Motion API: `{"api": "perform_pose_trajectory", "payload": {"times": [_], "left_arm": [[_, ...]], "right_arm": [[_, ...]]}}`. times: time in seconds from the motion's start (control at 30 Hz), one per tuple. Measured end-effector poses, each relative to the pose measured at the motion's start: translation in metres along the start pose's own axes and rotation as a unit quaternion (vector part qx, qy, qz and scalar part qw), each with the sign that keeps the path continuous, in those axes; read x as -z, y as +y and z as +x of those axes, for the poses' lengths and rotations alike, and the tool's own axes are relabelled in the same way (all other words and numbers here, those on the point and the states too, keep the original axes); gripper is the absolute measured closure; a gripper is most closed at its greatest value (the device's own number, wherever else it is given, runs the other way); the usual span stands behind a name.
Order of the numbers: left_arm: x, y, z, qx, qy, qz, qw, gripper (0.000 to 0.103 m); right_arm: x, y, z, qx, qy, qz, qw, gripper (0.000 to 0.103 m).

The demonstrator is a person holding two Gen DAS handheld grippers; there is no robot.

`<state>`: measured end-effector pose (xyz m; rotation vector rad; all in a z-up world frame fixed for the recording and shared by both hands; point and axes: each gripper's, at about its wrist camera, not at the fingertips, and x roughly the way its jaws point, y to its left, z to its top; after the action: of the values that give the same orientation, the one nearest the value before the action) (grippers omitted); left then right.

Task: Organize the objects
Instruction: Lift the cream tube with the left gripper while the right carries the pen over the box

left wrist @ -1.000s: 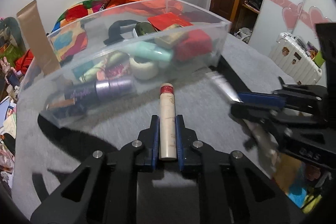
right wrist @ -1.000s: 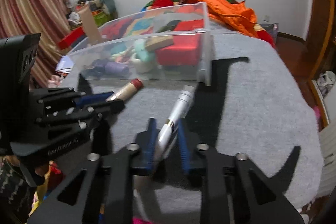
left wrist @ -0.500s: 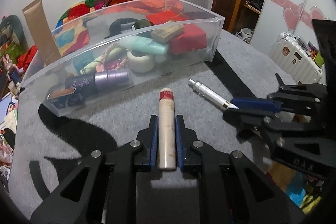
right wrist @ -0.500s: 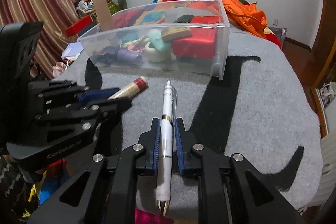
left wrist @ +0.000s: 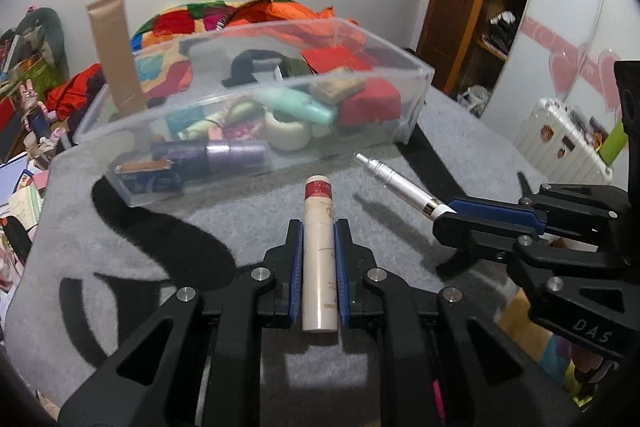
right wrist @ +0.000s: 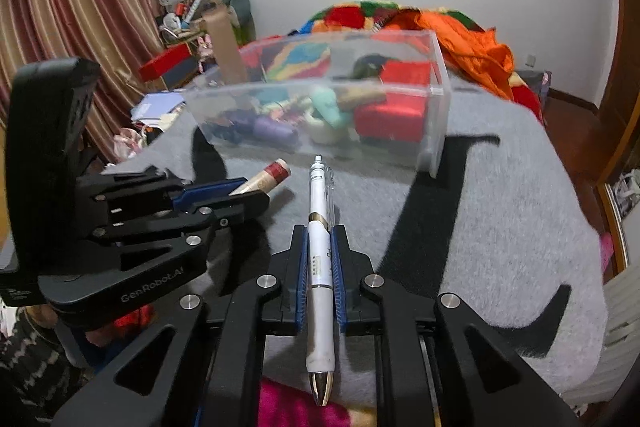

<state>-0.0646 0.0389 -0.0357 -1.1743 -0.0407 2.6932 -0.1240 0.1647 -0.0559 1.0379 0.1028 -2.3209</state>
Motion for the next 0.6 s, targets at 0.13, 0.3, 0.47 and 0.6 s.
{"api": "perform_pose_trajectory", "payload": {"times": [0.13,0.3,0.47,0.6], "left_arm": [[-0.005,0.001,-0.021,-0.004,-0.028,-0.005,0.9996,0.089],[-0.014,0.005,-0.036,-0.006,-0.052,-0.012,0.9986,0.089],[-0.026,0.012,-0.039,-0.009,-0.064,-0.026,0.9975,0.089],[-0.037,0.018,-0.039,-0.01,-0.072,-0.034,0.9968,0.089]], "right_arm": [[-0.009,0.005,-0.016,-0.013,-0.022,-0.002,1.0,0.093],[-0.022,0.008,-0.025,-0.01,-0.041,-0.008,0.999,0.093],[-0.039,0.013,-0.028,0.001,-0.051,-0.032,0.998,0.093],[-0.052,0.012,-0.027,0.002,-0.058,-0.04,0.997,0.093]]}}
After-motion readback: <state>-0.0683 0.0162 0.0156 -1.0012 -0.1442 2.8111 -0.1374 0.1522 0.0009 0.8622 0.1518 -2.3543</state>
